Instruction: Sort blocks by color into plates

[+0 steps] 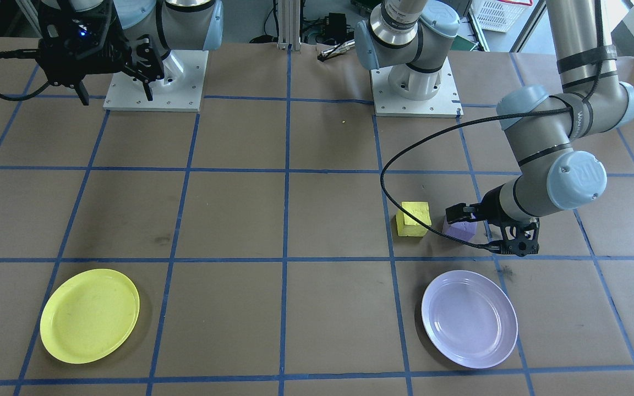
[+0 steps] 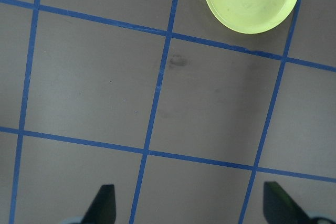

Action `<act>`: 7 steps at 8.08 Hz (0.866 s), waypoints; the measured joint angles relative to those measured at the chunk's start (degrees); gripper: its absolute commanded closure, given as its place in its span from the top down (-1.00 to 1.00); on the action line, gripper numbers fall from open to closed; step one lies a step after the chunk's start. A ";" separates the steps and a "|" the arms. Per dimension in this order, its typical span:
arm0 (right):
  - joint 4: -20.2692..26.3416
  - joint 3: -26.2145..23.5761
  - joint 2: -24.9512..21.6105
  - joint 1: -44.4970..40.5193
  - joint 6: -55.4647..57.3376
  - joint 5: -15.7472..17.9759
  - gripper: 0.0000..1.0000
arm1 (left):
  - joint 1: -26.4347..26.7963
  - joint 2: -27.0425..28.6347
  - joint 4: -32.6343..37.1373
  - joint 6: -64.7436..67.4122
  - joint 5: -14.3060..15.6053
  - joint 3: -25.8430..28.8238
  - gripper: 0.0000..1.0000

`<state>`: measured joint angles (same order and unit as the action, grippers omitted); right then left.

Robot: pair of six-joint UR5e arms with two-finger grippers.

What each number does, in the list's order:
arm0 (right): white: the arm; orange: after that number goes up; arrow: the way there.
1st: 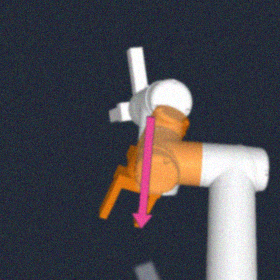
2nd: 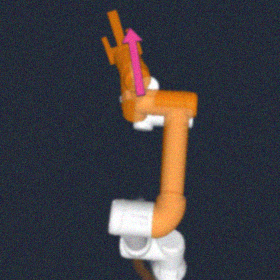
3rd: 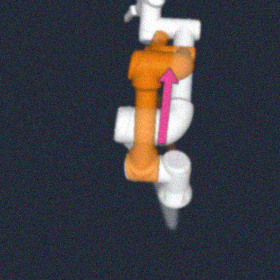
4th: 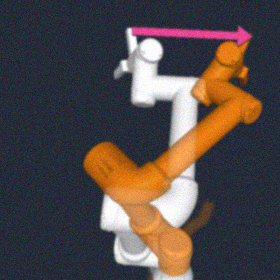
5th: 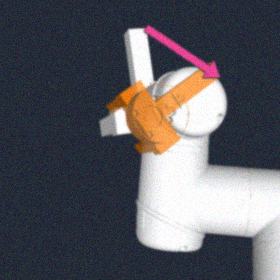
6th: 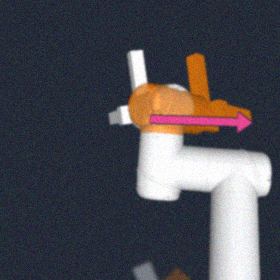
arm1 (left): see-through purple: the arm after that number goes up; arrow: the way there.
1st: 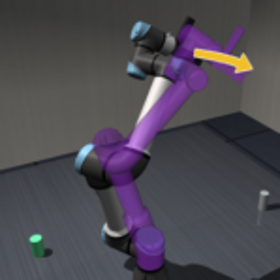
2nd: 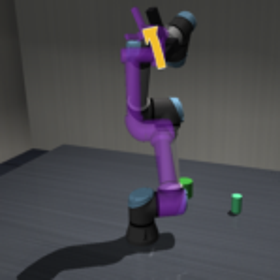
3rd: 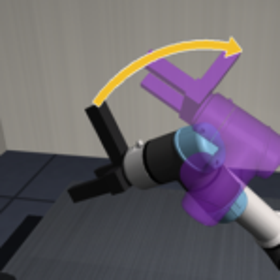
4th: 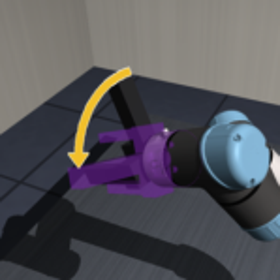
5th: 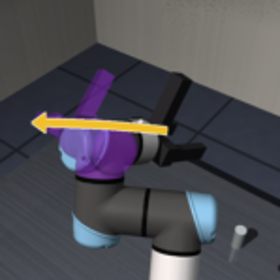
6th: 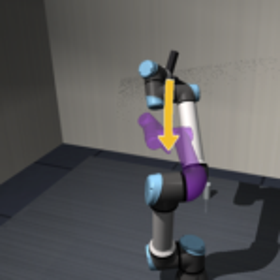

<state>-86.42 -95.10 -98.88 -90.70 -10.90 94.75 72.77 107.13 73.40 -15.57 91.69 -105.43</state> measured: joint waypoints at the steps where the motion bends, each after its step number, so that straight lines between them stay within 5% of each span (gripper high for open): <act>1: -0.21 0.00 0.09 0.00 -0.01 0.00 1.00 | -0.03 0.13 -0.14 -1.04 0.02 -0.60 1.00; 6: -0.70 -0.05 0.20 0.00 -0.27 0.05 1.00 | -0.26 1.36 -0.79 -4.59 0.29 -2.12 1.00; 7: -0.55 -0.08 0.18 0.00 -0.23 0.07 1.00 | -0.26 1.88 -1.10 -5.05 0.35 -2.13 0.54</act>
<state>-86.97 -95.17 -98.70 -90.70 -11.13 94.82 72.51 109.02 72.29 -20.63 92.04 -107.56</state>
